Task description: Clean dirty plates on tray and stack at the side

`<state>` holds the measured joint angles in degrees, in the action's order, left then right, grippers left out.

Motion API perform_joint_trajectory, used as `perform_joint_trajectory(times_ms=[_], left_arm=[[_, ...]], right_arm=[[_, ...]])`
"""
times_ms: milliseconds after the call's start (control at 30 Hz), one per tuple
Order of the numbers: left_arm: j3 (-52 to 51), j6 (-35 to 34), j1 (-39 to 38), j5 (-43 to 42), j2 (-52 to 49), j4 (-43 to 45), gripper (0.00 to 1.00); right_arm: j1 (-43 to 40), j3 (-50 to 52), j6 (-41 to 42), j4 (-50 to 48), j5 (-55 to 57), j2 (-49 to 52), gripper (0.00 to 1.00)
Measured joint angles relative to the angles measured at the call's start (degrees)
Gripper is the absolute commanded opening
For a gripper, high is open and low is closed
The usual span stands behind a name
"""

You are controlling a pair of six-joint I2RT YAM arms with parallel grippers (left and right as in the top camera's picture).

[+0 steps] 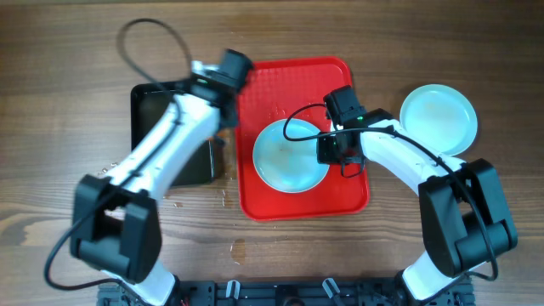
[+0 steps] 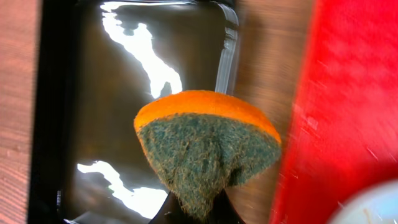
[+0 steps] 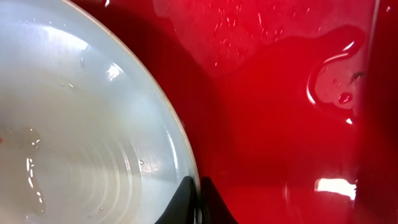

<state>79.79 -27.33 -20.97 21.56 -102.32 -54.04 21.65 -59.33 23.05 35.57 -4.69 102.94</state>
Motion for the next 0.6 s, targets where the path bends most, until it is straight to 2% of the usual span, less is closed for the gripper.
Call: perform_joint_trajectory(times_ms=[200,300,467,600], left_arm=[[0.02,4.07,12.2,-9.01,0.22,-0.04,0.04],[-0.11,5.92,14.53,-11.06,0.22,0.2,0.04],[-4.28,7.61,16.24,-12.76,0.22,3.65,0.1],[-9.33,8.04,16.55,-13.33,0.22,6.67,0.14]], right_arm=[[0.0,0.0,-2.58,-0.5,0.5,0.0,0.04],[0.0,-0.02,-4.63,-0.79,1.86,0.0,0.04],[0.2,-2.05,-6.51,4.57,11.3,-1.11,0.04],[2.16,-4.83,-9.35,6.88,18.91,-7.17,0.04]])
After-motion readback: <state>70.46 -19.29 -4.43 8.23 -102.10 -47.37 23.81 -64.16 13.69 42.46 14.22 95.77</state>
